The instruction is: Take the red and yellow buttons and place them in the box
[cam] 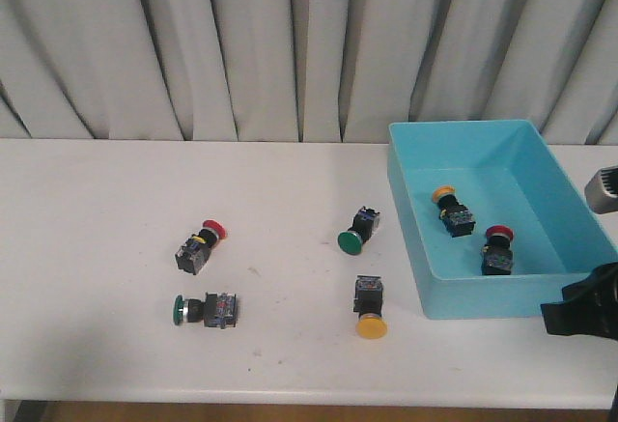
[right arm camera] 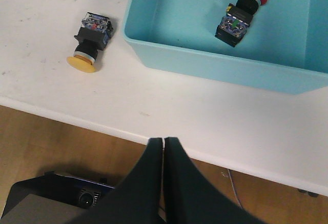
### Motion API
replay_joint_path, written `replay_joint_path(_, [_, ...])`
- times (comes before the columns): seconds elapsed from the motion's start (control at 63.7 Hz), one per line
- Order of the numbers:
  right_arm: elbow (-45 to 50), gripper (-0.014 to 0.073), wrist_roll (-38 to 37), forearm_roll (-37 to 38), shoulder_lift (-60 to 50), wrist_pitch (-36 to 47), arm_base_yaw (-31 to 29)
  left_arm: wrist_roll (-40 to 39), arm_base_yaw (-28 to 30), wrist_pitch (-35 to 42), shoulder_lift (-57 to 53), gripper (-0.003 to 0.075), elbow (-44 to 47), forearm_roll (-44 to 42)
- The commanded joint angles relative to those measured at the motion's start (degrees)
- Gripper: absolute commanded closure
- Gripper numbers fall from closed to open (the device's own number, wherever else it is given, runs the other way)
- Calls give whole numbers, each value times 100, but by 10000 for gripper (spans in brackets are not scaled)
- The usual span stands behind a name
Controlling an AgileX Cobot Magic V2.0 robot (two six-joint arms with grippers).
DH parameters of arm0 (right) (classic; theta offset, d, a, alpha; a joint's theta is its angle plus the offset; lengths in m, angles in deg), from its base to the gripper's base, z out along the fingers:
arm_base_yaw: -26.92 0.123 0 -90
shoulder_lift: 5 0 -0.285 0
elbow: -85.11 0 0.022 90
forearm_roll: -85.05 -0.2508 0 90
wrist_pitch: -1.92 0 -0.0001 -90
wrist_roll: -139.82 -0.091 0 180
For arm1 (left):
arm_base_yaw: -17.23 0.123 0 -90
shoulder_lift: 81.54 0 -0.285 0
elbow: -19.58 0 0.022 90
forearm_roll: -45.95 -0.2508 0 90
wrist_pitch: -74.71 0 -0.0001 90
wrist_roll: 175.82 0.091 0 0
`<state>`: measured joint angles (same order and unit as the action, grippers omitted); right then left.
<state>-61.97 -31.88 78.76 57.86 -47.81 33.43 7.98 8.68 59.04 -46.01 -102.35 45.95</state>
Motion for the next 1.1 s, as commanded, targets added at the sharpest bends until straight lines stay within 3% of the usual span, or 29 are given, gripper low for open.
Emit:
replay_joint_path(0.0, [-154,599,38,-3,-71,228,9,-70,293,659,-772,727,462,0])
replay_joint_path(0.157, [-154,599,38,-3,-71,228,9,-86,636,1056,-1851,727,1340,0])
replay_joint_path(0.408, [-154,600,38,2,-71,217,9,-309,692,1701,-2923,727,2158,0])
replay_joint_path(0.486, [-154,600,38,2,-71,210,9,-381,692,1958,-2946,727,2327,0])
replay_joint_path(1.083, [-154,600,38,2,-71,203,9,-381,692,1896,-2918,727,2336,0])
